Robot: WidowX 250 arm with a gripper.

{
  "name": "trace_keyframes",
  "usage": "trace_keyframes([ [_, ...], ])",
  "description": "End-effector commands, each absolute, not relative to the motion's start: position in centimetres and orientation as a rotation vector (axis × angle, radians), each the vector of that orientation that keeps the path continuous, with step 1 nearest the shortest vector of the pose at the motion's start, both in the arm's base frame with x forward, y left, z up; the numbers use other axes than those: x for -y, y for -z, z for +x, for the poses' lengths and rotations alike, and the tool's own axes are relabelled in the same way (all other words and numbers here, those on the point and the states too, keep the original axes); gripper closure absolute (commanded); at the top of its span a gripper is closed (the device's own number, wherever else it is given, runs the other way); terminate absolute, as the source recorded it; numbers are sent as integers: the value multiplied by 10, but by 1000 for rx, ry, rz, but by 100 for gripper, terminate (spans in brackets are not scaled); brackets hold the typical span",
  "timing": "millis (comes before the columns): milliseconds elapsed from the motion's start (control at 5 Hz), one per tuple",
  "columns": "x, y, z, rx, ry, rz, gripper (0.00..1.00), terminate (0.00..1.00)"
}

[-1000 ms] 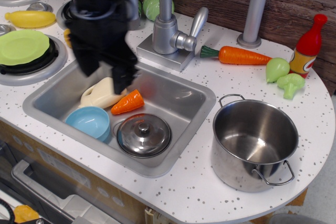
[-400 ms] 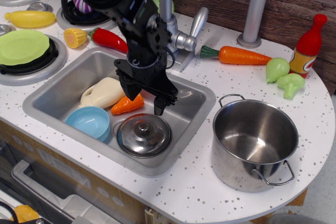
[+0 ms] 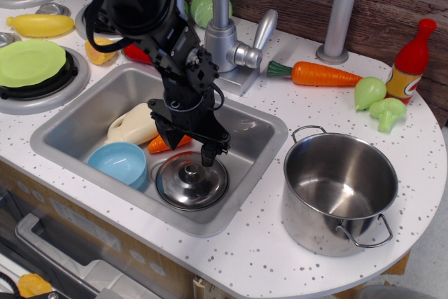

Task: Put lid on pot or pan

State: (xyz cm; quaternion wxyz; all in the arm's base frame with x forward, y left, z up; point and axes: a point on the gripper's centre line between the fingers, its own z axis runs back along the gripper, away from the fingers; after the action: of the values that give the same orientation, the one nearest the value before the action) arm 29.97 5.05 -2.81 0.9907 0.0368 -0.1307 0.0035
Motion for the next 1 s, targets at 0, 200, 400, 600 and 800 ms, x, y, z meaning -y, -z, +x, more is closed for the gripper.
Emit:
trace_keyframes([
  [0, -55, 25, 304, 275, -8, 43, 0, 0],
  [200, -52, 27, 302, 279, -10, 37, 0, 0],
  [400, -51, 35, 301, 285, -10, 26, 0, 0],
  [600, -51, 40, 301, 287, -11, 23, 0, 0],
  [800, -51, 44, 301, 287, -13, 20, 0, 0],
])
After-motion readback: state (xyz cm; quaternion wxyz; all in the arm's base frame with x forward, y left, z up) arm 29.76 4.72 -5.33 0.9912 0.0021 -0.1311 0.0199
